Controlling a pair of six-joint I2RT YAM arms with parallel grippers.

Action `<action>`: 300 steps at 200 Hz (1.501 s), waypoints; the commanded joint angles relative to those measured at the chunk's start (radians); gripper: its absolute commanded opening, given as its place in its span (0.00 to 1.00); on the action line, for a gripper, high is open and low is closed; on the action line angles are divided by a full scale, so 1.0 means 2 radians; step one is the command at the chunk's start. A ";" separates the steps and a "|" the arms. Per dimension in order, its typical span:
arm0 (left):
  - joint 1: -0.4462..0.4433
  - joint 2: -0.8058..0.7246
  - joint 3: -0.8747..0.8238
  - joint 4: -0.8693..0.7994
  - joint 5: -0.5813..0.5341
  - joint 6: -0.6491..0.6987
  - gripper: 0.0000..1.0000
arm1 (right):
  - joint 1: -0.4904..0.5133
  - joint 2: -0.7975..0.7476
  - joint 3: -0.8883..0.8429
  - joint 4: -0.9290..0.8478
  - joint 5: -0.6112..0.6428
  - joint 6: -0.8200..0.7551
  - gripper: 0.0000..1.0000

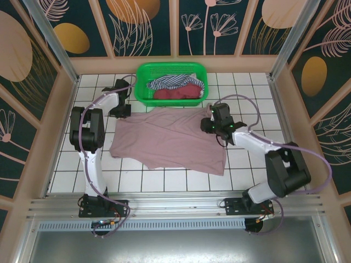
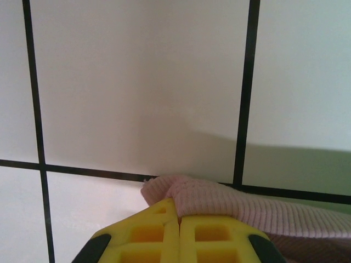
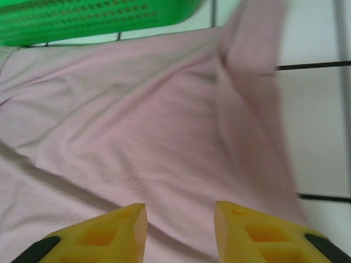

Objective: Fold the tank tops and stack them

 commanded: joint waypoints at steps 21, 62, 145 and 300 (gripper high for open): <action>0.008 -0.020 -0.021 0.000 -0.005 0.003 0.07 | -0.001 0.099 0.021 0.110 -0.046 0.013 0.38; 0.010 -0.016 -0.014 -0.003 -0.010 0.006 0.07 | -0.034 0.144 0.033 0.137 -0.040 0.012 0.38; 0.030 -0.045 -0.061 0.002 -0.019 0.011 0.06 | -0.117 0.129 -0.022 0.159 -0.033 0.032 0.37; 0.031 -0.043 -0.029 -0.029 -0.004 0.003 0.07 | 0.073 -0.129 -0.163 -0.016 -0.056 0.150 0.41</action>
